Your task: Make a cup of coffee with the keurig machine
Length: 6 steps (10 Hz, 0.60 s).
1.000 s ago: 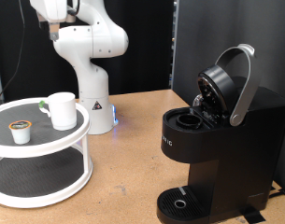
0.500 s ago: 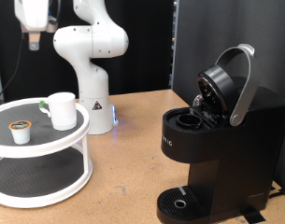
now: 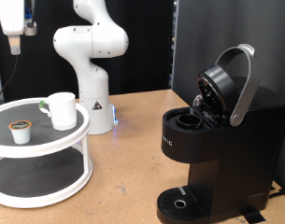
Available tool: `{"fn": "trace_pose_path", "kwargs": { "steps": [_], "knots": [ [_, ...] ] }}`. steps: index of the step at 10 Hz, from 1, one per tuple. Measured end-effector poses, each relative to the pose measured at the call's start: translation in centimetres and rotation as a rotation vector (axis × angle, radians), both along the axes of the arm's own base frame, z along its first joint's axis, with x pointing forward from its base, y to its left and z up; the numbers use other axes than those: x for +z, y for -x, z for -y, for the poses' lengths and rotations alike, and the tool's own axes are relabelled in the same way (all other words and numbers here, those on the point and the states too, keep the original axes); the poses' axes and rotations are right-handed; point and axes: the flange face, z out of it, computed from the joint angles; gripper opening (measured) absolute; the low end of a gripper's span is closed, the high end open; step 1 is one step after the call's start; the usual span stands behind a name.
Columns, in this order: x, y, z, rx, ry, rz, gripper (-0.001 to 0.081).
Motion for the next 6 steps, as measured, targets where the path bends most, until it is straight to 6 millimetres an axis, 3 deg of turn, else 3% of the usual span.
{"fn": "trace_pose_path", "kwargs": {
  "steps": [6],
  "knots": [
    [-0.3,-0.4,1.5,-0.026,-0.015,-0.021,0.0803]
  ]
}}
